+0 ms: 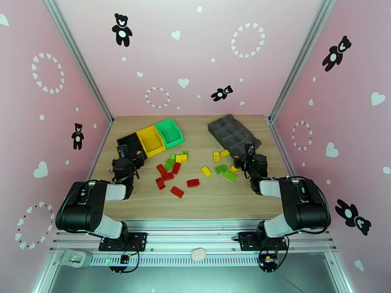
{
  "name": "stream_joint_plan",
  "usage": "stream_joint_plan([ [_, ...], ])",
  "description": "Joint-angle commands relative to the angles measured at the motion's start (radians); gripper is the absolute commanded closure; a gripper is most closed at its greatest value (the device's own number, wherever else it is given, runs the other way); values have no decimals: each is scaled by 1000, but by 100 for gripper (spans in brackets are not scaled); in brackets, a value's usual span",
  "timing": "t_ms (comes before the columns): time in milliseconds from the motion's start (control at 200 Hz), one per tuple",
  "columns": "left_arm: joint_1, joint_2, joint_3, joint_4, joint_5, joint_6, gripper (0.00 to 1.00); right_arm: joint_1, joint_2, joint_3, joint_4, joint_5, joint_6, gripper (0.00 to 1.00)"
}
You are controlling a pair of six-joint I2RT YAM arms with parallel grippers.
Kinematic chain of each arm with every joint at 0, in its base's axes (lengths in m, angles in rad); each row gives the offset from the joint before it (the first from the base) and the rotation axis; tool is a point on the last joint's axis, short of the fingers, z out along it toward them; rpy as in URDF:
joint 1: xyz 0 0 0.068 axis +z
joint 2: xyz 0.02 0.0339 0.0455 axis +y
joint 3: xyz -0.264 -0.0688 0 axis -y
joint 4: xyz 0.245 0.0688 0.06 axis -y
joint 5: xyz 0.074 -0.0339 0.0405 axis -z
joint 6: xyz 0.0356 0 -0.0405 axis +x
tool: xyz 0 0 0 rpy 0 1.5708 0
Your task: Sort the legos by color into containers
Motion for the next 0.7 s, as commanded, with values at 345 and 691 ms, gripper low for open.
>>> stream_joint_plan([
  [345, 3, 9, 15, 18, 18, 15, 2, -2, 11, 19, 12, 1, 0, 1],
  [691, 7, 9, 16, 13, 23, 13, 2, -3, 12, 22, 9, -2, 1, 1],
])
